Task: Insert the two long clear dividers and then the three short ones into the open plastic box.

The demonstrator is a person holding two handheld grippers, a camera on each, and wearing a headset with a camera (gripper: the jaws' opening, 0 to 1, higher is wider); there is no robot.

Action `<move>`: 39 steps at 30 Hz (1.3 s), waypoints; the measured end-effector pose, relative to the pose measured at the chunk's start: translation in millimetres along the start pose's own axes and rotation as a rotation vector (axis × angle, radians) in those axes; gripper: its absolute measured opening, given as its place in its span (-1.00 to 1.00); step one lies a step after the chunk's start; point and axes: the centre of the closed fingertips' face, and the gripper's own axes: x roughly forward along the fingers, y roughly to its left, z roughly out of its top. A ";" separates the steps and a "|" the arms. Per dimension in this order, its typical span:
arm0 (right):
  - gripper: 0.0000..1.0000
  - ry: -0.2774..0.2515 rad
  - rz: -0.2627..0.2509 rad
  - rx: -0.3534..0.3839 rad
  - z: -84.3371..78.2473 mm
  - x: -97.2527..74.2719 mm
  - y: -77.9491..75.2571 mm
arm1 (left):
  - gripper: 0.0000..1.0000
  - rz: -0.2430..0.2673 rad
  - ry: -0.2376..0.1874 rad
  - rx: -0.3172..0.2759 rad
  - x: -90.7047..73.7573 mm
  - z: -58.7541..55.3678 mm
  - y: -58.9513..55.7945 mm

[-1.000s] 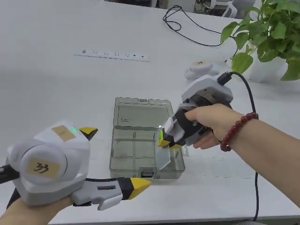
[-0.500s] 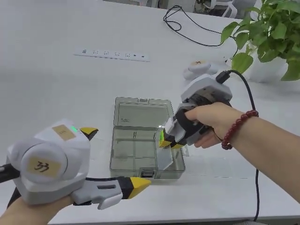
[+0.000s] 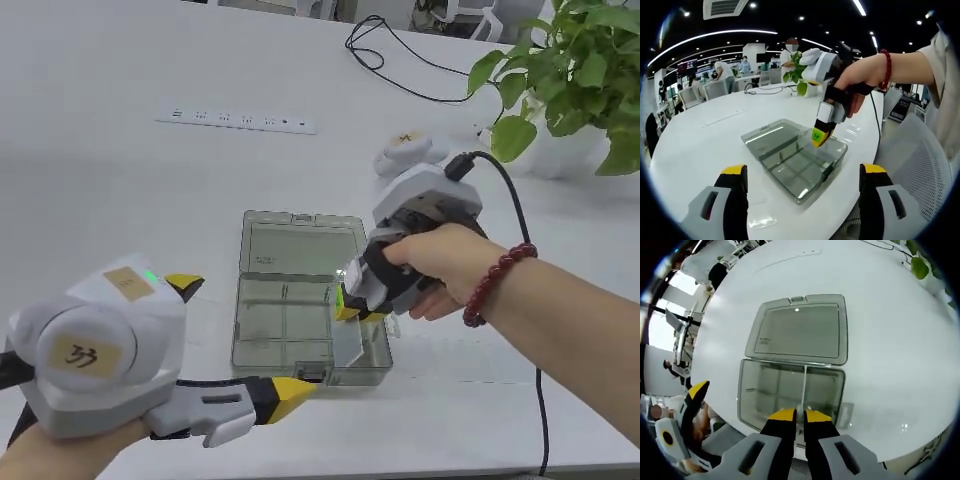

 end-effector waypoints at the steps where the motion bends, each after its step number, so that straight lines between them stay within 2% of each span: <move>1: -0.87 -0.004 -0.024 -0.046 5.6 3.5 -2.7 | 0.88 0.002 0.001 0.000 -0.3 -0.2 0.4; 5: -0.87 -0.014 -0.104 -0.162 2.5 4.1 3.7 | 0.86 0.006 0.003 -0.008 -0.9 -0.2 1.4; 11: -0.87 -0.018 -0.152 -0.191 -1.6 12.5 5.7 | 0.85 0.021 -0.001 -0.010 -4.4 1.5 5.0; 21: -0.87 -0.028 -0.171 -0.174 -2.2 22.7 -1.7 | 0.84 0.037 0.009 -0.020 -9.7 -2.6 8.1; 24: -0.87 -0.034 -0.171 -0.181 -1.9 21.5 -1.5 | 0.84 0.044 0.011 -0.020 -11.4 -3.1 9.4; 28: -0.85 -0.052 -0.144 -0.172 0.5 21.3 -2.0 | 0.83 0.052 0.012 -0.022 -14.2 -3.2 10.8; 32: -0.80 -0.089 -0.100 -0.210 5.6 23.4 2.6 | 0.83 0.060 0.017 -0.022 -16.1 -4.0 11.9; 36: -0.76 -0.112 -0.083 -0.249 6.1 24.1 4.2 | 0.83 0.074 0.021 -0.030 -18.0 -4.2 14.4; 39: -0.62 -0.152 -0.052 -0.268 8.6 23.2 8.1 | 0.82 0.084 0.020 -0.042 -19.4 -3.9 18.1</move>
